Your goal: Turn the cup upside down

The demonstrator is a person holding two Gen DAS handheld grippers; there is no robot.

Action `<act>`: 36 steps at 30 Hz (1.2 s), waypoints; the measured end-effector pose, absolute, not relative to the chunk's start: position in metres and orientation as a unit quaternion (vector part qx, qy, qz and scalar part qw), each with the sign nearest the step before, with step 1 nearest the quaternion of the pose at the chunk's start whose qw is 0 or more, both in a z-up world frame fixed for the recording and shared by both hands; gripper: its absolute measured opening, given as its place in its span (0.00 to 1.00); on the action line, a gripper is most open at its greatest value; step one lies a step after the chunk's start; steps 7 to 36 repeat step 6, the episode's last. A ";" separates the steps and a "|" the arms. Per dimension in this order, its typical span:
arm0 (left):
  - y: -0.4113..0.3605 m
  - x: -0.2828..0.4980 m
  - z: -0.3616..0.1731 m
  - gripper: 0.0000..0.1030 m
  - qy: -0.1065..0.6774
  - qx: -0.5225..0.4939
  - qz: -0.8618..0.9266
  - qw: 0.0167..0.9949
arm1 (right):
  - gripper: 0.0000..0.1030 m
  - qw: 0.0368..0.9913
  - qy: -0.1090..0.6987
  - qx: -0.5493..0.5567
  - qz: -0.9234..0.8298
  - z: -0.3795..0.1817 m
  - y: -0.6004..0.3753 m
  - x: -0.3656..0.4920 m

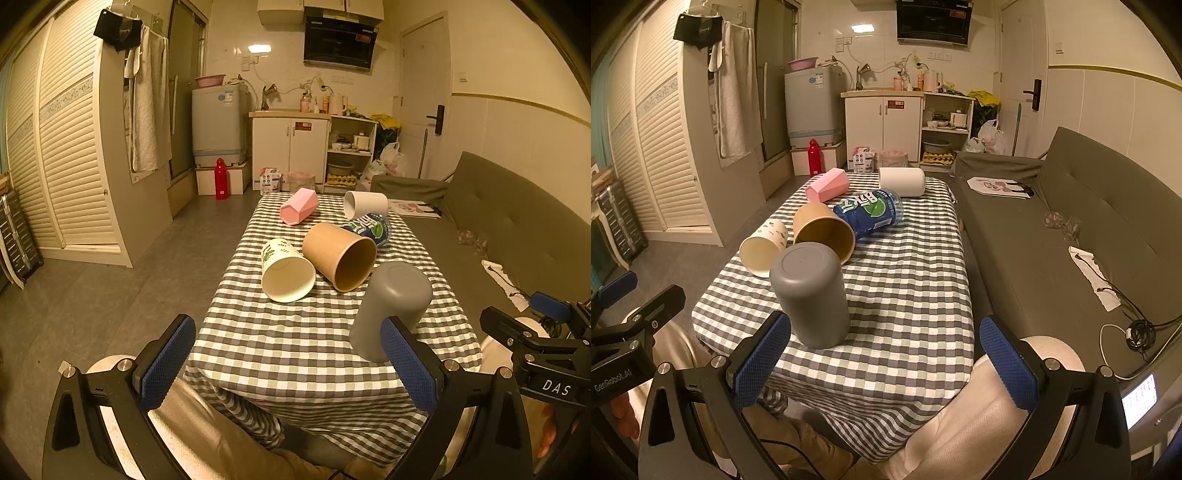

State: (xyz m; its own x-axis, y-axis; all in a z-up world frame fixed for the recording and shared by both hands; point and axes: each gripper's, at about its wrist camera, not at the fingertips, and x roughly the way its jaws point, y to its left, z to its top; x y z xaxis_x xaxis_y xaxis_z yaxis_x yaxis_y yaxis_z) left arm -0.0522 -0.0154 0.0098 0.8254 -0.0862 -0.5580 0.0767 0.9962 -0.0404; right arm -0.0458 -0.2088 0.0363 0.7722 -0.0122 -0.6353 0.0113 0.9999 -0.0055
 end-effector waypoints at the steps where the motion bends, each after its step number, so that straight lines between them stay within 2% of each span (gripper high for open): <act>1: -0.016 -0.052 0.009 1.00 0.293 -0.008 -0.042 0.955 | 1.00 0.941 0.338 -0.001 -0.006 0.036 -0.209 -0.046; 36: -0.014 -0.050 0.008 1.00 0.298 -0.010 -0.036 0.954 | 1.00 0.941 0.339 -0.001 -0.006 0.036 -0.208 -0.046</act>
